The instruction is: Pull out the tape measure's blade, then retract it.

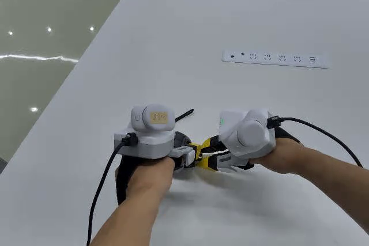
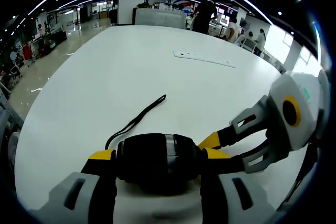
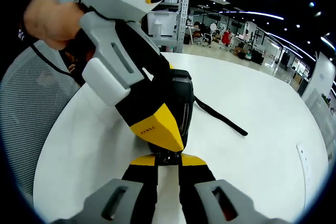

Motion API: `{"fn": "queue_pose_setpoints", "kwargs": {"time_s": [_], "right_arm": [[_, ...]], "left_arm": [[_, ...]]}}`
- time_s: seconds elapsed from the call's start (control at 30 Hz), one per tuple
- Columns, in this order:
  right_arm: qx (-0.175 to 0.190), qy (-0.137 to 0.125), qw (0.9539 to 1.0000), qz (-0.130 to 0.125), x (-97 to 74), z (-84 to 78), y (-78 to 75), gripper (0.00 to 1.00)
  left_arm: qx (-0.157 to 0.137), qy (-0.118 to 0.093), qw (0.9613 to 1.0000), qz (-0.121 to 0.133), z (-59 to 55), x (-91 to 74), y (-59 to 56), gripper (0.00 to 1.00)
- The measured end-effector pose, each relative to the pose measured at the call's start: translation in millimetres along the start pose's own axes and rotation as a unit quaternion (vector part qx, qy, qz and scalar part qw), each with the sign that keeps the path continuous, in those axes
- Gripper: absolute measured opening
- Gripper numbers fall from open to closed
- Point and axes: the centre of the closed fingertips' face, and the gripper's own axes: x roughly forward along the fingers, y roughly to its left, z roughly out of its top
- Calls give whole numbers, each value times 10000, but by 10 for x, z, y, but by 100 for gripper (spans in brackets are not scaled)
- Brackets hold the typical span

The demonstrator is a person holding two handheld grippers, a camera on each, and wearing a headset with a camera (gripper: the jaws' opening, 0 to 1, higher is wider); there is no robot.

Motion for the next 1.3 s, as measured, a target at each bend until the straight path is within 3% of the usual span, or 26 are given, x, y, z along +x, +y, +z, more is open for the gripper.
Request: {"fn": "queue_pose_setpoints", "kwargs": {"time_s": [0.57, 1.03, 1.3], "right_arm": [[44, -2, 10000, -68, -7, -6, 30, 15], [84, 25, 9999, -93, 9, -18, 20, 16], [137, 29, 9998, -127, -38, 10, 4, 19]], "left_arm": [[149, -12, 9999, 18, -5, -30, -31, 62], [53, 53, 9999, -126, -20, -13, -58, 64], [161, 119, 9995, -249, -16, -2, -30, 63]]}}
